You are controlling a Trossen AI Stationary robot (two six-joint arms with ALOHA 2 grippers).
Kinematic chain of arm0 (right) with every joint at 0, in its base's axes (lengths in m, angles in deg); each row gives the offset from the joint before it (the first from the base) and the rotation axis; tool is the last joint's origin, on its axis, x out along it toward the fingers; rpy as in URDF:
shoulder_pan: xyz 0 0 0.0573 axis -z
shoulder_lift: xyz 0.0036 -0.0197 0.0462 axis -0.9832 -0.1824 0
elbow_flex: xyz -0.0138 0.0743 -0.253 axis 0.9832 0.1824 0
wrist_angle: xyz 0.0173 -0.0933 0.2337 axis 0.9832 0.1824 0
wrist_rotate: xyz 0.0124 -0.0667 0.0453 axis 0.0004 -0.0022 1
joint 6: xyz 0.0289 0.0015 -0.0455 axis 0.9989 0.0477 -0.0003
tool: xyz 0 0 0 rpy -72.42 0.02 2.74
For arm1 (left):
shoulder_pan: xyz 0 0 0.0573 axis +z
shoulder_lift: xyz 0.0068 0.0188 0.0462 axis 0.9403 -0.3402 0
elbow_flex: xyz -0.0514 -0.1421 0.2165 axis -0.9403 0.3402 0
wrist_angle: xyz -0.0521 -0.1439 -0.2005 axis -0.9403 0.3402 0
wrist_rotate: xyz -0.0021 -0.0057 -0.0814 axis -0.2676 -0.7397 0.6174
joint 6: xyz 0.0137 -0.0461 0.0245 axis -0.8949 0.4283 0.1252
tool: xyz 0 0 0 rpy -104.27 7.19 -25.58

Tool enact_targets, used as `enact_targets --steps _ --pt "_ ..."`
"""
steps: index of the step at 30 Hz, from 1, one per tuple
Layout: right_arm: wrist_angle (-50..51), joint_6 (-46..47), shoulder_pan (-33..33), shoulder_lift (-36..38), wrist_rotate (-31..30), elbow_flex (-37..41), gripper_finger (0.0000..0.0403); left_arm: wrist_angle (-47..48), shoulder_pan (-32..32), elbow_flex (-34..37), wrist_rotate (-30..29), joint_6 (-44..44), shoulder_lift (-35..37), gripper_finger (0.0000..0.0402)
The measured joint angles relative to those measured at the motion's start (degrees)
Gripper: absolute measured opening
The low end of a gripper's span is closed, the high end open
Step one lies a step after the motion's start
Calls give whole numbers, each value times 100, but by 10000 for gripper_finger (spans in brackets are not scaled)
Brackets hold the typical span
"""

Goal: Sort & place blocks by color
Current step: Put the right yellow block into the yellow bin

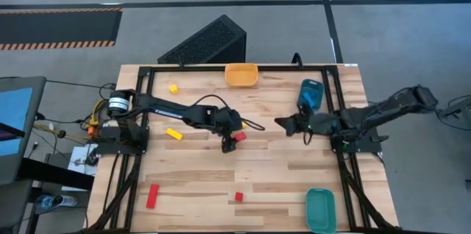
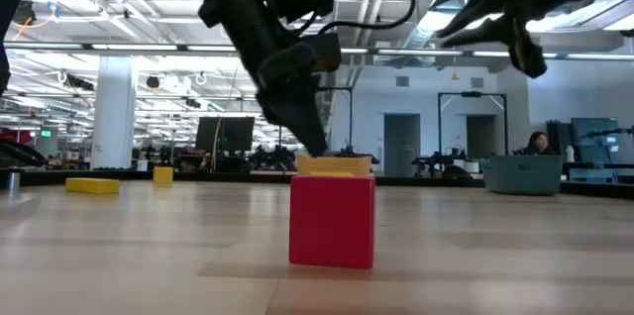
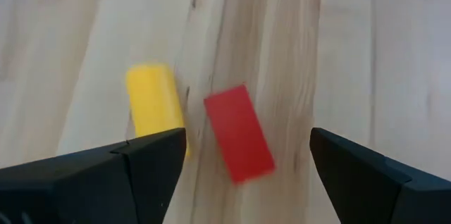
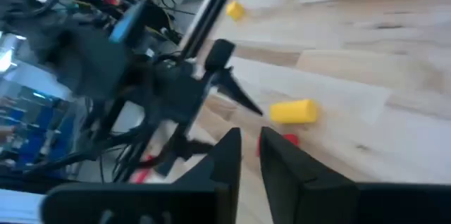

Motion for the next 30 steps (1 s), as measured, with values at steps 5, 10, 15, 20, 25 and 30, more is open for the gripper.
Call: enact_targets --steps 5,10,15,20,25,30 --pt "1 520 -702 -334 -880 -179 34 -86 83 -104 253 -411 -70 288" --pt "45 1115 -969 -978 -1398 -459 7 248 246 -447 546 -1288 -68 288" --pt "1243 1826 -975 -1771 -1105 -1245 4 772 404 -943 645 -1684 -66 288" --pt "2610 1956 -886 -2489 -501 -2141 7 1647 555 -1497 534 -1899 -66 288" --pt "2473 882 -578 -3055 49 -2544 8 3228 595 -2155 -516 -2042 -22 288" --pt "1711 -607 -96 -3562 636 -2872 17 3507 593 -2083 -743 -2052 511 288"
